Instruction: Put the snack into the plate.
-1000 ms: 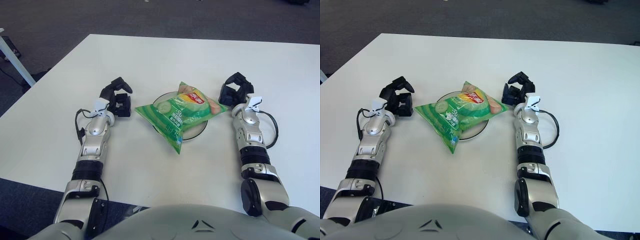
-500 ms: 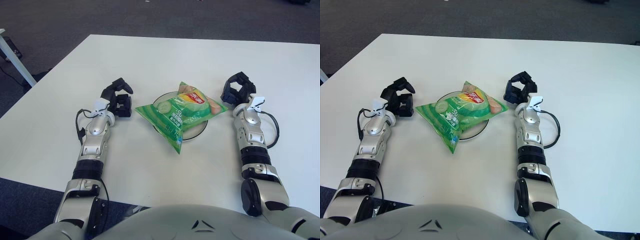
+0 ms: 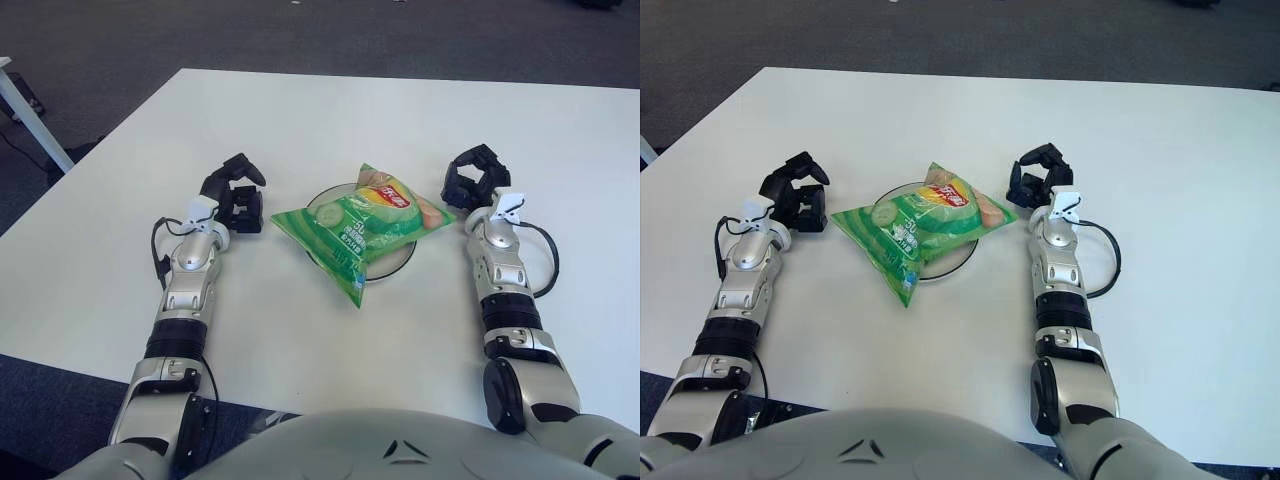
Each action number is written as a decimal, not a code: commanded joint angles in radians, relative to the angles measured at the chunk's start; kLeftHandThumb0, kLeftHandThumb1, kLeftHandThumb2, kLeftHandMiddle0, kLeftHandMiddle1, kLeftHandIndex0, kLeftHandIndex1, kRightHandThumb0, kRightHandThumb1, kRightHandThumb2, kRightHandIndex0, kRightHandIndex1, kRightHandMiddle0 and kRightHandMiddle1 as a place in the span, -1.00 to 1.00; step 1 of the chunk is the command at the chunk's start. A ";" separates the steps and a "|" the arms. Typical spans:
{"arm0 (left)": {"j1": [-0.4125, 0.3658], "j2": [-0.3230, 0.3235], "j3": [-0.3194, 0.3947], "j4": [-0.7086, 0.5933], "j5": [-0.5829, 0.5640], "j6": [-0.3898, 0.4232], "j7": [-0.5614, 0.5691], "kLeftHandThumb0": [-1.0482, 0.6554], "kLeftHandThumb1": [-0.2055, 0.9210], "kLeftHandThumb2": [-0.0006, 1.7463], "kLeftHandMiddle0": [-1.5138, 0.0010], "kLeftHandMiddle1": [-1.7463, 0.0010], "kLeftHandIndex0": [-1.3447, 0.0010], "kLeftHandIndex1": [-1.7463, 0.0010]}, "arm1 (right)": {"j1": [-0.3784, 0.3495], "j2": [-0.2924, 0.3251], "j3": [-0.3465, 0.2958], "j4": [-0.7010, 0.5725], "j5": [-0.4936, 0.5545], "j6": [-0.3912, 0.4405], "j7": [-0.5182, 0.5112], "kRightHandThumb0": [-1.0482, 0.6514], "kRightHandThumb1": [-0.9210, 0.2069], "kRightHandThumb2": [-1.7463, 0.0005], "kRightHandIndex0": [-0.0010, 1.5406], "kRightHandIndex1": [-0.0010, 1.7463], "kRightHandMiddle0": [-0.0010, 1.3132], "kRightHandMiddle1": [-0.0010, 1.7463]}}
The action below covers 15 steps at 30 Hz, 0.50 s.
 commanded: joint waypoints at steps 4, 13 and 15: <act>0.099 -0.049 -0.010 0.062 0.002 0.001 0.008 -0.39 -0.29 0.67 -0.69 -1.00 -0.06 -1.00 | 0.091 0.008 0.002 0.043 -0.006 0.020 -0.008 -0.32 -0.02 -0.44 0.68 1.00 -0.12 1.00; 0.099 -0.047 -0.011 0.064 -0.002 0.005 -0.001 -0.39 -0.31 0.69 -0.68 -1.00 -0.07 -1.00 | 0.092 0.001 0.007 0.047 -0.012 0.027 -0.007 -0.32 -0.02 -0.44 0.70 1.00 -0.12 1.00; 0.098 -0.049 -0.010 0.063 -0.004 0.010 0.002 -0.39 -0.31 0.69 -0.68 -1.00 -0.07 -1.00 | 0.091 -0.002 0.009 0.048 -0.014 0.030 -0.006 -0.32 -0.02 -0.44 0.71 1.00 -0.12 1.00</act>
